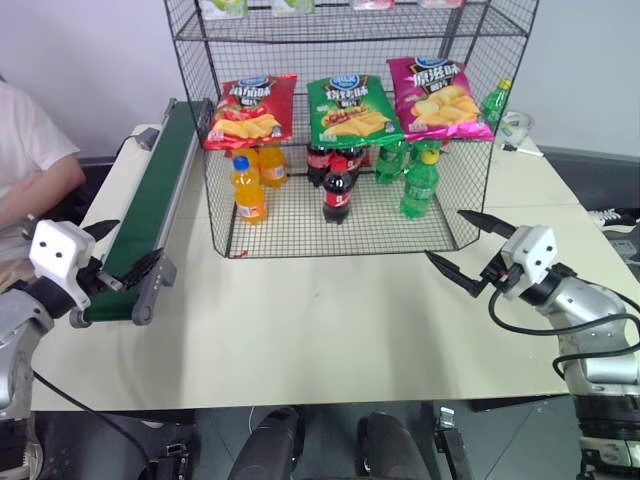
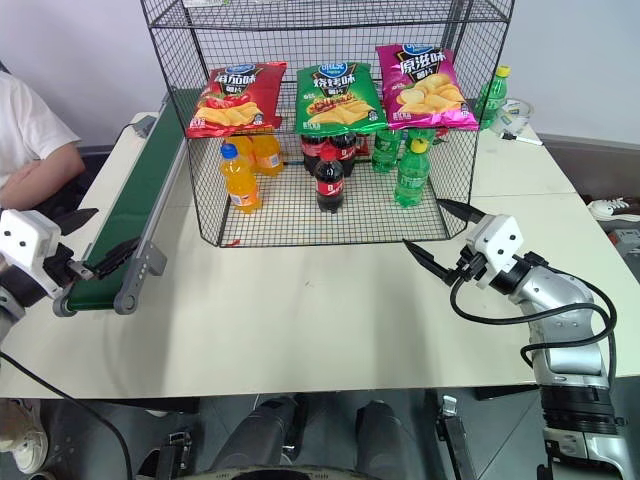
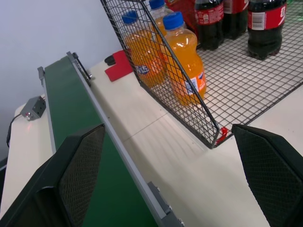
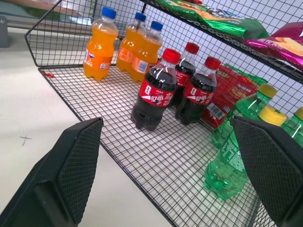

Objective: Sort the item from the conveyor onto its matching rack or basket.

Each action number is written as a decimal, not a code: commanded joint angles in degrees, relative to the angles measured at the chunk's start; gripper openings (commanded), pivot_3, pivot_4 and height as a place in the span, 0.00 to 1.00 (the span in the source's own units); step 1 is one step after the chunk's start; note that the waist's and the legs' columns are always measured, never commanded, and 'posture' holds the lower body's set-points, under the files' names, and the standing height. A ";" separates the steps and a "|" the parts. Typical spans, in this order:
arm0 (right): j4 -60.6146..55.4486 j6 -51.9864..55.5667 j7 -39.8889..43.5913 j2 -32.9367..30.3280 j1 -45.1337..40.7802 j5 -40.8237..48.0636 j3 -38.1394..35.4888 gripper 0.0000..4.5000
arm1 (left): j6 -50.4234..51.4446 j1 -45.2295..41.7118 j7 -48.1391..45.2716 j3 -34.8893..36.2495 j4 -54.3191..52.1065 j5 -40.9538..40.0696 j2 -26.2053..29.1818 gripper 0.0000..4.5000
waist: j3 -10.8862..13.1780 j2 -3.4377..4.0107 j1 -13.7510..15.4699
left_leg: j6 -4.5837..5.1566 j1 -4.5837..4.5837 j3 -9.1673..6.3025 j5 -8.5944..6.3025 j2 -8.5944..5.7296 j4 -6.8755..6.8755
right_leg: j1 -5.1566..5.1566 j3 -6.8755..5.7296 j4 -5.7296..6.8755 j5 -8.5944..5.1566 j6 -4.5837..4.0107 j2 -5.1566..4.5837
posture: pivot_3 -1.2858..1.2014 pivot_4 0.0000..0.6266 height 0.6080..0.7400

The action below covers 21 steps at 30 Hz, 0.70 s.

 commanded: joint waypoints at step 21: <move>0.27 -1.73 -0.10 -0.22 -1.68 -0.26 0.19 1.00 | -3.13 -1.06 -0.32 1.41 0.69 0.66 -0.63 0.99 | 0.01 0.00 0.03 | 0.00 -0.04 -0.01 -0.01 0.00 -0.02 | -0.02 -0.01 -0.07 0.00 0.00 0.00 | 0.52 0.24 1.00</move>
